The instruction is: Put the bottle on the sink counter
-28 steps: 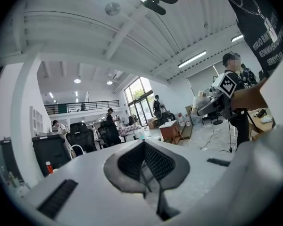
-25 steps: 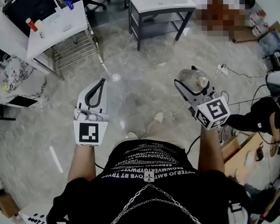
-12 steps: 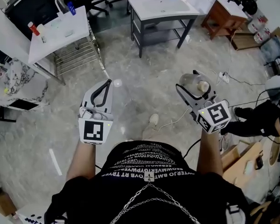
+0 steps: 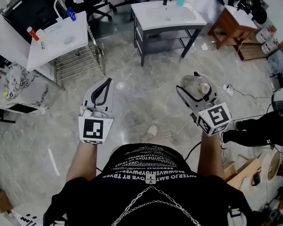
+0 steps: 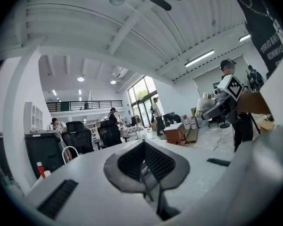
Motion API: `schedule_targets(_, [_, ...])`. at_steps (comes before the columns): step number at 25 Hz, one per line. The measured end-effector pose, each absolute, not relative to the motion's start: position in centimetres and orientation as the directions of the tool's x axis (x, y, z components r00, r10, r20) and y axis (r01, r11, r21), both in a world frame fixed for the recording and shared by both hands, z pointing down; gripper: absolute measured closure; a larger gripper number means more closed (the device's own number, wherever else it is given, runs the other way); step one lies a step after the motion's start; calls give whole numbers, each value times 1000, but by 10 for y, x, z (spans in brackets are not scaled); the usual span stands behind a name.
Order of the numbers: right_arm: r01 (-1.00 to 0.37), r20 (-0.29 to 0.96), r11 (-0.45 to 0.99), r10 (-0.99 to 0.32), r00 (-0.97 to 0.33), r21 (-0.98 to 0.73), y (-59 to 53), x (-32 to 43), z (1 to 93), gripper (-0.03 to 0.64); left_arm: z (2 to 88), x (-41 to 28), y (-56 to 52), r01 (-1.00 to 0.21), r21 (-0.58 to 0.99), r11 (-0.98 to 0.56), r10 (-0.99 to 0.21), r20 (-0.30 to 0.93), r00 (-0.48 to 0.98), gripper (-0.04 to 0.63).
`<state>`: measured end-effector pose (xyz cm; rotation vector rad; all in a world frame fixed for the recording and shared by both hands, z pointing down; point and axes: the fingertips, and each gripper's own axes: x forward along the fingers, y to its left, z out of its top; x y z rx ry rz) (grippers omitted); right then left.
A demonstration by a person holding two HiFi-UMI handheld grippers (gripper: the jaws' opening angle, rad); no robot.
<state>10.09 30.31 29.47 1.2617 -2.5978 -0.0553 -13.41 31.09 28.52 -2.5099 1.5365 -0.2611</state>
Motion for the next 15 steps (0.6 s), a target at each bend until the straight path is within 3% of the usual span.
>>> schedule_targets(15, [-715,211,691,-719,-662,110,200,173,306,282,274,-73,216,-911,-212,-354,-935,39,354,589])
